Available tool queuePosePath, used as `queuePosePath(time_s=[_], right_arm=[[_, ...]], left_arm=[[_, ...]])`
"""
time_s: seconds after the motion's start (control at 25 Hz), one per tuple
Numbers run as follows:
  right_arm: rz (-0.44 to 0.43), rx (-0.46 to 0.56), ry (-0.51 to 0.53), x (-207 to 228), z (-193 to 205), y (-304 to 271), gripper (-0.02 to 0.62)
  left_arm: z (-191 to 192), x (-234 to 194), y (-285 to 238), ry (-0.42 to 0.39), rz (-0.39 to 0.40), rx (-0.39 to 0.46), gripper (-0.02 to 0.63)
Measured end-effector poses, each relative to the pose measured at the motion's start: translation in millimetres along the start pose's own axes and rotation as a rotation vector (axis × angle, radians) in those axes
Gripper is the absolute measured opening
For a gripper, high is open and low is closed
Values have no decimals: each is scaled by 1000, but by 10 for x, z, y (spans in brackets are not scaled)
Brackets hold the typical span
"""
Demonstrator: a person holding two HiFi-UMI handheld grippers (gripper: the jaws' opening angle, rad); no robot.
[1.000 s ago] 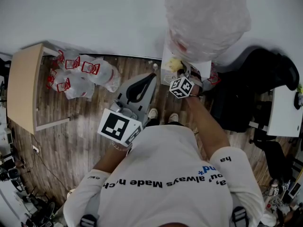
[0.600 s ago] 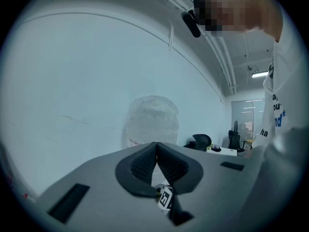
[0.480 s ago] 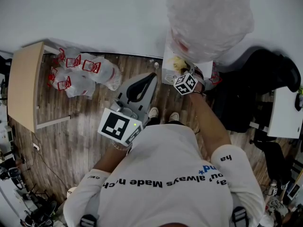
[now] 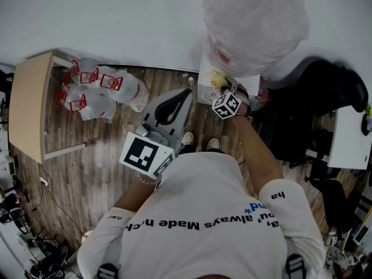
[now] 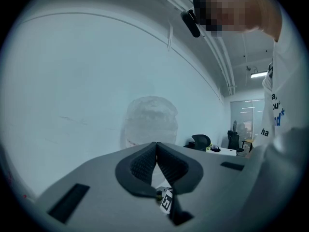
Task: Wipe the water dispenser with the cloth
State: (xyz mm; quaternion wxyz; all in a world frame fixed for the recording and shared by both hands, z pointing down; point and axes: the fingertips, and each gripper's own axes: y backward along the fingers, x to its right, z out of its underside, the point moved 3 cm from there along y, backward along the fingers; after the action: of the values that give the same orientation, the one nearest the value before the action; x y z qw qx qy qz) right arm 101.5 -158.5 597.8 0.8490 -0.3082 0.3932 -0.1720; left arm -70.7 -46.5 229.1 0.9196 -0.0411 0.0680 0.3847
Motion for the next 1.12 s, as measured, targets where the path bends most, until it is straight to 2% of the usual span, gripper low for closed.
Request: queuePosePath(time_s=[0.8, 0.96, 1.12], right_arm=[[-13, 11, 25, -242, 126, 231, 44], [5, 21, 88, -337, 161, 267, 49], [-12, 13, 78, -310, 156, 281, 58]], left_arm=[[3, 58, -27, -2, 13, -3, 19], [8, 59, -35, -3, 12, -4, 20], [-5, 59, -45, -5, 14, 0, 20]])
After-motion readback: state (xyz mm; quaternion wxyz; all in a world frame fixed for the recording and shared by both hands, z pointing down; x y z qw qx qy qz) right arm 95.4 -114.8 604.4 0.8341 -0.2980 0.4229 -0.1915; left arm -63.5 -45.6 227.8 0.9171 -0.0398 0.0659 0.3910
